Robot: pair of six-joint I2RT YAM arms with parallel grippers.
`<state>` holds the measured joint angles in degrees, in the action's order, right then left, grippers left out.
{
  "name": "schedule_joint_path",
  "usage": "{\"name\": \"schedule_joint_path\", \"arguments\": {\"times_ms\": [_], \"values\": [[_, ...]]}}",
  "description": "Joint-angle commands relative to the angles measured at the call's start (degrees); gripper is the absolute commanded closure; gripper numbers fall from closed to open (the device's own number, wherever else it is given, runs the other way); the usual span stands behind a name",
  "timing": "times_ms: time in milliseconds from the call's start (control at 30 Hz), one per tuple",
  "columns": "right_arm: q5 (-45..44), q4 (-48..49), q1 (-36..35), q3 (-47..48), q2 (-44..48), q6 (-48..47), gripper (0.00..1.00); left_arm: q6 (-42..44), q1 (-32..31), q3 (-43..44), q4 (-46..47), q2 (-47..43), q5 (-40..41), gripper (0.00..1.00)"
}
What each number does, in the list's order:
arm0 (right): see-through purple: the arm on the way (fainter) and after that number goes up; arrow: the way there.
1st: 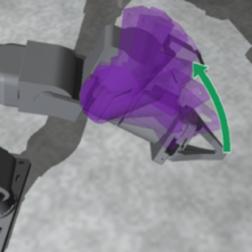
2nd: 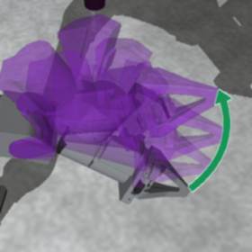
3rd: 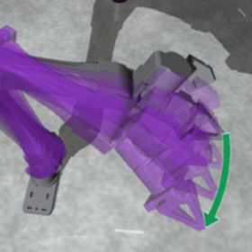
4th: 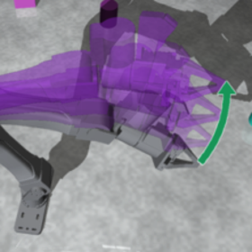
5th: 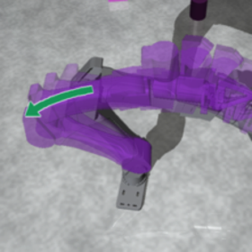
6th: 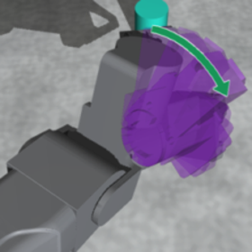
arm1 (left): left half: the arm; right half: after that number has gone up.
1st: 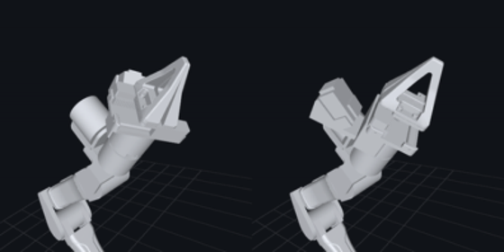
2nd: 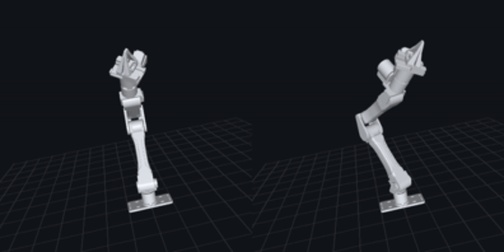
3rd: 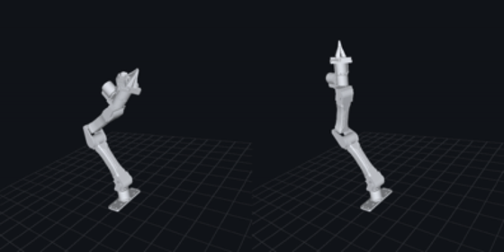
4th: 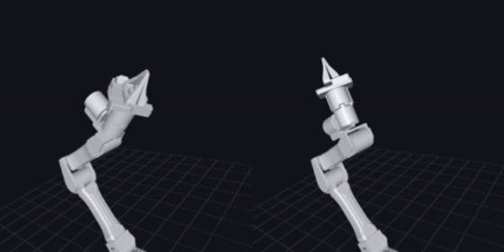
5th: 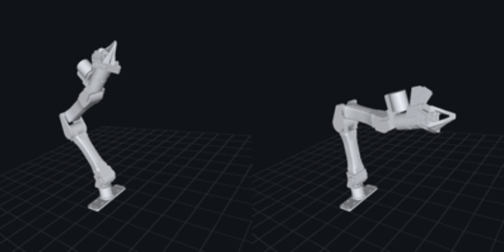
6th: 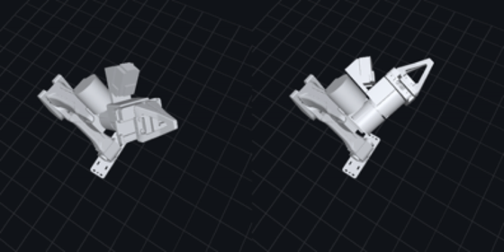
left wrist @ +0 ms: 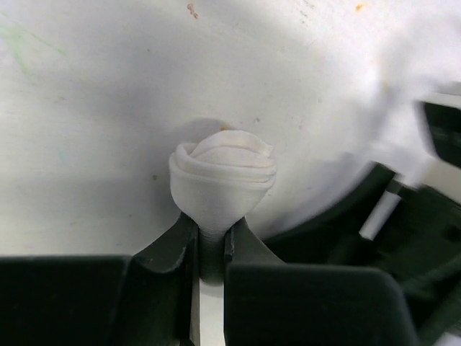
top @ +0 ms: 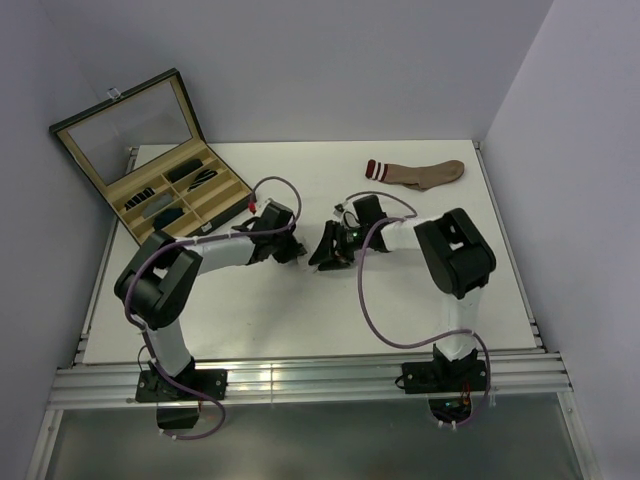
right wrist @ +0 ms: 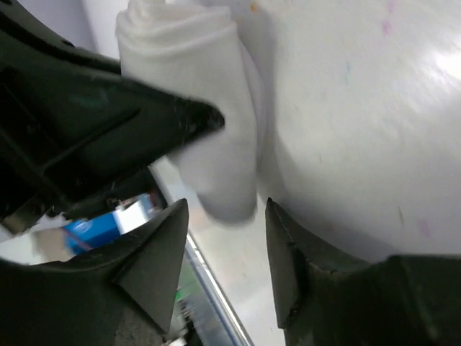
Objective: Roll the socks
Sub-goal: Pick up the sock at the center of the board, then place the sock in the storage box.
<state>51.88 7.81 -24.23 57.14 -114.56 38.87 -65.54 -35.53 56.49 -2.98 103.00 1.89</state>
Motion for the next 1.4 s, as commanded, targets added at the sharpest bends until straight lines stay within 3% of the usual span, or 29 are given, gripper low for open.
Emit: {"name": "schedule_joint_path", "arguments": {"times_ms": [0, 167, 500, 600, 667, 800, 933, 1000, 1167, 1367], "values": [[-9.77, -7.36, 0.58, -2.03, 9.94, -6.70, 0.43, 7.87, 0.55, 3.78, -10.09, 0.19, 5.84, 1.00], [-19.41, -16.22, 1.11, -3.71, 21.12, -12.57, 0.32, 19.12, 3.62, 10.38, -13.89, -2.36, 9.80, 1.00], [-45.78, -27.67, 1.29, -4.15, 50.73, -21.73, 0.26, 48.02, 12.76, 18.65, -10.29, -9.04, 4.61, 1.00], [-51.78, -28.82, 1.29, -4.06, 58.21, -22.26, 0.21, 57.94, 16.27, 20.59, -8.89, -10.53, 3.13, 1.00], [-54.77, -29.52, 1.29, -3.88, 62.42, -22.00, 0.13, 61.04, 17.68, 20.42, -6.09, -11.24, 2.33, 1.00], [-63.28, -30.57, 1.38, -3.88, 66.91, -22.44, 0.01, 73.31, 20.32, 19.98, -1.95, -11.24, 4.60, 1.00], [-66.02, -30.05, 1.38, -5.64, 68.77, -22.44, 0.00, 82.91, 21.81, 15.50, 7.53, -11.68, 4.00, 1.00], [-66.38, -29.17, 1.38, -6.52, 68.77, -22.52, 0.00, 84.95, 23.74, 13.39, 12.89, -11.07, 2.60, 1.00], [-68.31, -30.66, 1.38, -4.85, 64.47, -23.49, 0.00, 88.65, 27.26, 15.84, 14.32, -6.33, -1.36, 1.00], [-68.14, -32.25, 1.38, -2.57, 59.11, -24.19, 0.00, 90.32, 30.78, 15.59, 15.64, -3.07, -12.77, 1.00]]}}
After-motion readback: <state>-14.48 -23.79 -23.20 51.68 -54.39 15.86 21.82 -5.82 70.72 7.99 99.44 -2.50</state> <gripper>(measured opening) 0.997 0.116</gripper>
